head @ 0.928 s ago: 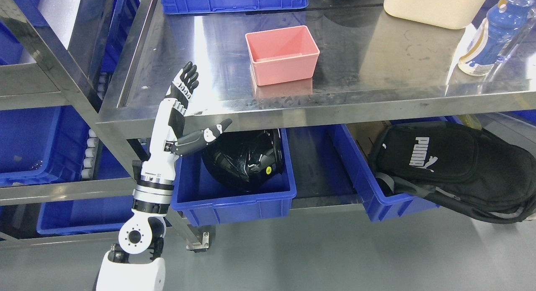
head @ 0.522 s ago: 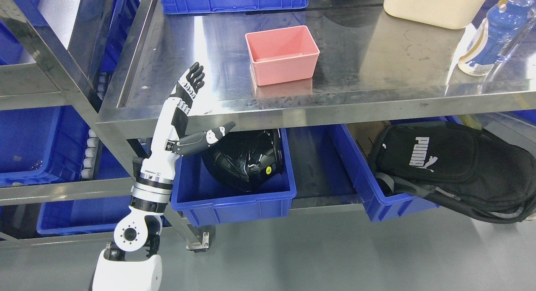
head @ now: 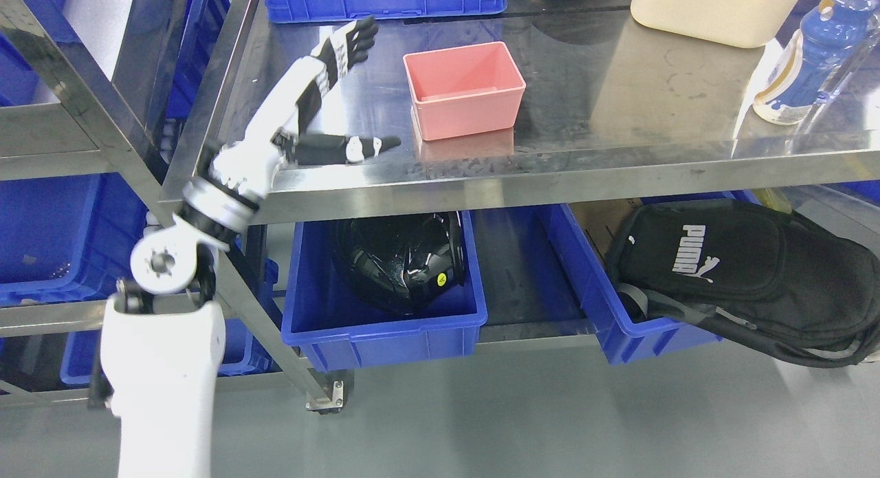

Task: Place storage box into left shelf container
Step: 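Raise the left hand up toward the pink box on the shelf top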

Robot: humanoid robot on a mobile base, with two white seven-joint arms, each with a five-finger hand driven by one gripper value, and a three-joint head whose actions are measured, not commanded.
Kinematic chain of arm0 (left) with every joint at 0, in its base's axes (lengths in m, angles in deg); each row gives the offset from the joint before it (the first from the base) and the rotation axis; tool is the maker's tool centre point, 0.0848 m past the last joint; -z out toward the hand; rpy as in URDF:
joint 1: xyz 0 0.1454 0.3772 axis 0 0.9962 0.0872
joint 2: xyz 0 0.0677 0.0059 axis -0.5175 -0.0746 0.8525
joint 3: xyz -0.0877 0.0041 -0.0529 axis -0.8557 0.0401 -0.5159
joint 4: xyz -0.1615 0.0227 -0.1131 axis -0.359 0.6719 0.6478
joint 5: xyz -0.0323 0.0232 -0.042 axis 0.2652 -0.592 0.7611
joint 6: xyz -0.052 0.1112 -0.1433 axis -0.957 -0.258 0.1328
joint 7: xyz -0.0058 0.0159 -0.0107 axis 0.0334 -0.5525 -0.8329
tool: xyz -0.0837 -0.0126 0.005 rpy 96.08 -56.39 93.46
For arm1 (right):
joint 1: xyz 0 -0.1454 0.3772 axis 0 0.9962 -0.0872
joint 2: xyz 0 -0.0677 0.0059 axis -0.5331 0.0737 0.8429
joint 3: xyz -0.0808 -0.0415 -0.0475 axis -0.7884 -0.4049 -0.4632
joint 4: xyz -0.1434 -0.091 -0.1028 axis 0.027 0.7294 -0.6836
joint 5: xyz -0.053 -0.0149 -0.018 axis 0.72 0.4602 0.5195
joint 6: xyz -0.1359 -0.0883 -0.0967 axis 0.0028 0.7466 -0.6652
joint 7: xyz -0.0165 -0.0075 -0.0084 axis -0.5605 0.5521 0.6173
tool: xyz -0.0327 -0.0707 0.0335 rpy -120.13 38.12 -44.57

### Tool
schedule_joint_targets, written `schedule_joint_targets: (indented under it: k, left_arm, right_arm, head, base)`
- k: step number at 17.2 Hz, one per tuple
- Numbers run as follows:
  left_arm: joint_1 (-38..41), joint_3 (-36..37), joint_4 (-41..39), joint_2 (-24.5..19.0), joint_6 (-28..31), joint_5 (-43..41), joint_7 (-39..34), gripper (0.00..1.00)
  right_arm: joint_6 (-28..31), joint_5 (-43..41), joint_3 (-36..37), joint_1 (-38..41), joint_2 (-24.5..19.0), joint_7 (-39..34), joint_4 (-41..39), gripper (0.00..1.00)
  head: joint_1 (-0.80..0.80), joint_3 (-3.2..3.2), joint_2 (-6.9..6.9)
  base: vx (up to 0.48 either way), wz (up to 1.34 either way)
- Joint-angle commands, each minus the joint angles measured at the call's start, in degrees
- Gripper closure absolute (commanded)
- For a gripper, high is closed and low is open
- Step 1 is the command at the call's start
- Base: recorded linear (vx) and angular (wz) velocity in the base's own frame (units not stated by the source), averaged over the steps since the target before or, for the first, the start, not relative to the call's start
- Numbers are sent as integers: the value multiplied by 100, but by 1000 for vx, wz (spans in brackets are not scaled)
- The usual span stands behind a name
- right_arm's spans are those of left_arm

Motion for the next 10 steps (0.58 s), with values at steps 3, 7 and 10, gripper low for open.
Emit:
schedule_joint_targets:
  k: [3, 7, 10]
  left_arm:
    - [-1992, 1786, 2078, -64, 61, -1833, 1073, 1]
    - [-2450, 1989, 3344, 323, 61, -2829, 1479, 1]
    - [-2582, 2252, 3830, 323, 61, -2954, 1278, 3]
  right_arm:
    - [-1, 9, 26, 70, 100, 0, -100, 0]
    - [-1, 9, 26, 70, 100, 0, -100, 0]
    - [-1, 9, 26, 70, 100, 0, -100, 0]
  head:
    - [0, 0, 0]
    - [0, 0, 0]
    - [0, 0, 0]
  base:
    - [0, 0]
    - [0, 0]
    - [0, 0]
